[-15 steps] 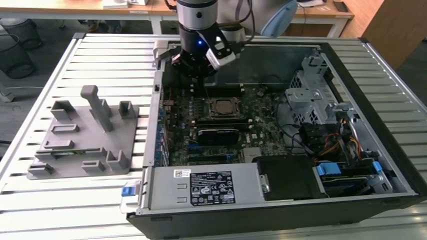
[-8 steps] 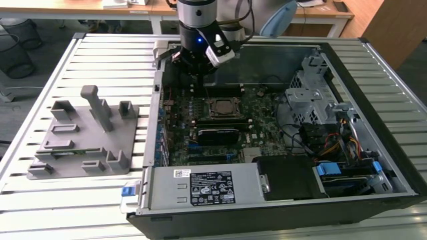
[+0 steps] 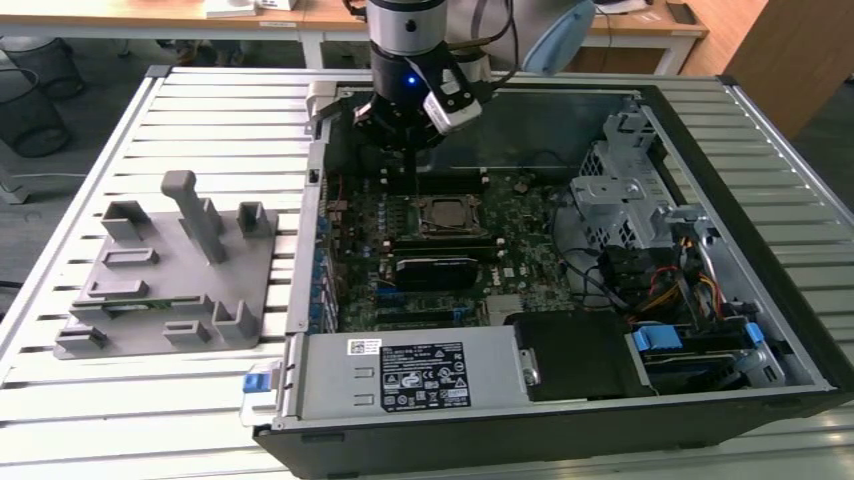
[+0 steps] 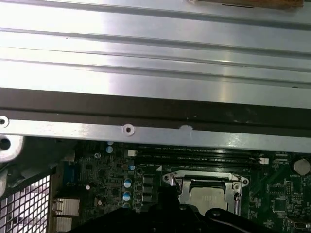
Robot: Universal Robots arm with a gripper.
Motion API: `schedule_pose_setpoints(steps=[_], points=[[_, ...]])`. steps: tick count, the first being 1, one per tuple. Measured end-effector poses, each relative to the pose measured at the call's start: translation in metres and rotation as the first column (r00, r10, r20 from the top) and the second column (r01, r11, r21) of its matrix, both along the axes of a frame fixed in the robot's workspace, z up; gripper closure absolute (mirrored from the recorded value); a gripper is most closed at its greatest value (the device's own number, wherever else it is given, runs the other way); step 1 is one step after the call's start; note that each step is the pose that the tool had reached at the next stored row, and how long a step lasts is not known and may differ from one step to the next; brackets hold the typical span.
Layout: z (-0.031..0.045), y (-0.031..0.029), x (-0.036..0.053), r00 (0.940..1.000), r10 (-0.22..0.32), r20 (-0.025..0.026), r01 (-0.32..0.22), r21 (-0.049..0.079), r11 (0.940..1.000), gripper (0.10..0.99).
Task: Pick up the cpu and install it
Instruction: 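Install the first cpu locking lever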
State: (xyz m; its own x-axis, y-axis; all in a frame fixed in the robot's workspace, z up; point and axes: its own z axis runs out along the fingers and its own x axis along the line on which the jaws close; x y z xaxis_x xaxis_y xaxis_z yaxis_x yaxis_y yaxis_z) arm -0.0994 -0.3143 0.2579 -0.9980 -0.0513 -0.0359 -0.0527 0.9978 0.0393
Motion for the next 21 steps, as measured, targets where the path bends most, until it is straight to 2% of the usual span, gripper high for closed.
schedule_pose_setpoints(steps=[12,14,17,18,21], points=[[-0.001,0.0004,0.023,1.0,-0.003,-0.0007,0.003,0.001,1.0,0.98],[-0.0017,0.0003,0.0247,1.0,-0.003,-0.0021,0.003,0.013,0.9999,0.98],[-0.0023,0.0002,0.0256,1.0,-0.003,-0.0038,0.003,0.063,0.998,0.98],[-0.0026,0.0001,0.0259,1.0,-0.003,-0.0037,0.003,0.074,0.9972,0.98],[-0.0033,0.0001,0.0273,1.0,-0.003,-0.0038,0.003,0.073,0.9973,0.98]])
